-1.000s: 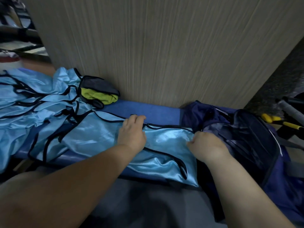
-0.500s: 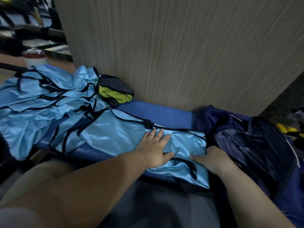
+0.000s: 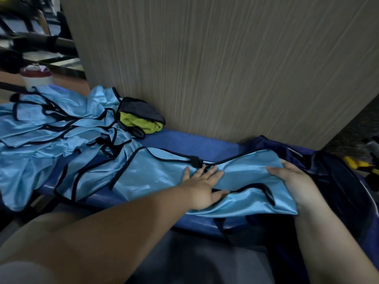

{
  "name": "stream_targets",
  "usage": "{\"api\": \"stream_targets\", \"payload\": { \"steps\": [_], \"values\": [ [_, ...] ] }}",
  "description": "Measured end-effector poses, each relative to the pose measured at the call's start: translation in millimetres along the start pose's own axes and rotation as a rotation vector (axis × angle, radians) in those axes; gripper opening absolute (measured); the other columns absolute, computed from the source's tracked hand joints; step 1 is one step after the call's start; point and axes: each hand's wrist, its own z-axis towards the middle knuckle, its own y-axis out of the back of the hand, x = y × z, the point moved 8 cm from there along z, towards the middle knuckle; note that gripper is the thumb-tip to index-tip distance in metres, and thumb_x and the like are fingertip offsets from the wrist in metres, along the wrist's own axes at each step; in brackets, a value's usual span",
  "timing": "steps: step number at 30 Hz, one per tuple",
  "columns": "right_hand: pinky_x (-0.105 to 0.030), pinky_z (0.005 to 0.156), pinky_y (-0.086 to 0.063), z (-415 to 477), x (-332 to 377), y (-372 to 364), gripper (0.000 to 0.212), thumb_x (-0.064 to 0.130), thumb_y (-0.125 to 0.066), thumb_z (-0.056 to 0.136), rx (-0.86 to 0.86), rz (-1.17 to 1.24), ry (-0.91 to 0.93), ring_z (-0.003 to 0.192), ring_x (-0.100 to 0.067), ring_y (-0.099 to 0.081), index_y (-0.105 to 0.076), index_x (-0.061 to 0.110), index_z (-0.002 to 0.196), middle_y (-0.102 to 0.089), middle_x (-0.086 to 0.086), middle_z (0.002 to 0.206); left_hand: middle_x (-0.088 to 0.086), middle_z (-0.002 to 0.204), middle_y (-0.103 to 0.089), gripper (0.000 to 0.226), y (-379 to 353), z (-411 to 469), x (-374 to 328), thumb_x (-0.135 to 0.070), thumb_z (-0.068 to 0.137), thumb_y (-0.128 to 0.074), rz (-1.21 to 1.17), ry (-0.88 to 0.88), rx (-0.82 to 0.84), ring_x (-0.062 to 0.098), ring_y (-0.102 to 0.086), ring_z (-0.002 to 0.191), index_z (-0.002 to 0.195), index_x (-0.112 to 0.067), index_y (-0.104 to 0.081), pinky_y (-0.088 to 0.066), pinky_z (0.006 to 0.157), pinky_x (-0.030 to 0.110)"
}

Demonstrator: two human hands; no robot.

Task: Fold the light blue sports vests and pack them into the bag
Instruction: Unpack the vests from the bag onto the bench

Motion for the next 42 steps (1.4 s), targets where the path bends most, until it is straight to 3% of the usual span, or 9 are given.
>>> {"api": "stream_targets", "payload": {
  "steps": [4, 9, 14, 19, 25, 29, 32, 37, 42],
  "values": [
    [-0.03, 0.056, -0.059, 6.6, 10.8, 3.7, 0.02, 0.006, -0.053, 0.094, 0.068, 0.063, -0.013, 0.066, -0.024, -0.071, -0.066, 0.009, 0.109, -0.073, -0.012, 0.085, -0.011, 0.163, -0.002, 0.064, 9.0, -2.8, -2.7, -0.061, 0.098, -0.027, -0.097, -0.081, -0.011, 0.013, 0.003, 0.15, 0.154, -0.037, -0.005, 0.007, 0.119, 0.049],
    [-0.037, 0.073, -0.057, 18.6, 12.1, -39.9, 0.023, 0.011, -0.053, 0.095, 0.166, 0.011, -0.014, 0.084, -0.029, -0.068, -0.063, 0.007, 0.116, -0.068, -0.016, 0.098, -0.003, 0.144, -0.049, 0.053, 39.2, -2.6, 37.4, -0.043, 0.097, -0.053, -0.571, 0.023, -0.252, 0.018, -0.049, 0.127, 0.145, -0.026, -0.039, -0.035, 0.11, 0.035],
    [-0.025, 0.059, -0.05, 23.5, 10.8, -108.2, 0.007, 0.006, -0.053, 0.095, 0.199, 0.047, 0.028, 0.071, -0.02, -0.056, -0.059, 0.01, 0.095, -0.057, -0.011, 0.081, 0.0, 0.145, -0.048, 0.049, 56.2, -6.0, 89.5, -0.044, 0.094, -0.051, -0.418, 0.14, -0.234, 0.023, -0.044, 0.133, 0.141, -0.03, -0.044, -0.031, 0.113, 0.042],
    [-0.022, 0.058, -0.05, 26.9, 1.0, -171.8, 0.012, 0.007, -0.059, 0.093, 0.279, 0.041, 0.056, 0.063, -0.014, -0.061, -0.063, 0.013, 0.103, -0.064, -0.003, 0.07, -0.011, 0.156, -0.028, 0.042, 68.2, -23.9, 121.3, -0.038, 0.097, -0.046, 0.044, 0.155, -0.135, 0.019, -0.011, 0.148, 0.139, -0.037, -0.045, 0.002, 0.115, 0.059],
    [-0.041, 0.093, -0.053, 20.0, -36.6, -232.9, 0.054, 0.013, -0.068, 0.089, 0.395, 0.006, -0.019, 0.094, -0.023, -0.068, -0.049, 0.013, 0.14, -0.07, -0.01, 0.111, -0.005, 0.158, -0.023, 0.049, 69.5, -42.8, 169.7, -0.035, 0.093, -0.055, 0.099, 0.192, -0.227, 0.024, -0.017, 0.145, 0.141, -0.034, -0.045, -0.016, 0.116, 0.045],
    [-0.03, 0.094, -0.051, 5.8, -68.5, -257.9, 0.066, 0.013, -0.062, 0.095, 0.529, -0.175, -0.046, 0.09, -0.01, -0.069, -0.029, 0.02, 0.152, -0.075, 0.009, 0.086, 0.004, 0.119, -0.06, 0.029, 90.1, -56.0, 194.1, -0.015, 0.097, -0.049, -0.462, 0.278, -0.496, 0.019, -0.056, 0.108, 0.125, -0.017, -0.059, -0.04, 0.085, 0.023],
    [-0.031, 0.106, -0.041, -1.6, -80.4, -260.6, 0.069, 0.024, -0.06, 0.097, 0.629, -0.452, 0.01, 0.107, -0.011, -0.065, -0.02, 0.024, 0.154, -0.073, 0.01, 0.093, -0.006, 0.093, -0.056, 0.023, 96.5, -69.0, 208.7, -0.026, 0.103, -0.041, -0.863, 0.413, -0.643, 0.008, -0.052, 0.08, 0.118, -0.02, -0.056, -0.038, 0.065, 0.022],
    [-0.022, 0.08, -0.046, 12.5, -66.6, -230.8, 0.041, 0.016, -0.058, 0.096, 0.424, -0.54, 0.157, 0.088, -0.01, -0.064, -0.045, 0.035, 0.131, -0.071, 0.008, 0.097, 0.004, 0.115, -0.062, 0.027, 108.8, -66.8, 165.7, -0.027, 0.098, -0.05, -0.467, 0.205, -0.767, 0.023, -0.053, 0.11, 0.119, -0.016, -0.062, -0.042, 0.096, 0.04],
    [-0.014, 0.082, -0.044, 26.7, -45.7, -193.6, 0.03, 0.011, -0.057, 0.093, 0.277, -0.857, 0.374, 0.088, 0.004, -0.057, -0.056, 0.029, 0.116, -0.063, 0.018, 0.097, 0.0, 0.109, -0.06, 0.019, 78.4, -61.2, 111.2, -0.022, 0.096, -0.051, -0.103, -0.061, -0.639, 0.022, -0.047, 0.108, 0.111, -0.016, -0.059, -0.037, 0.095, 0.034]
  ]
}}
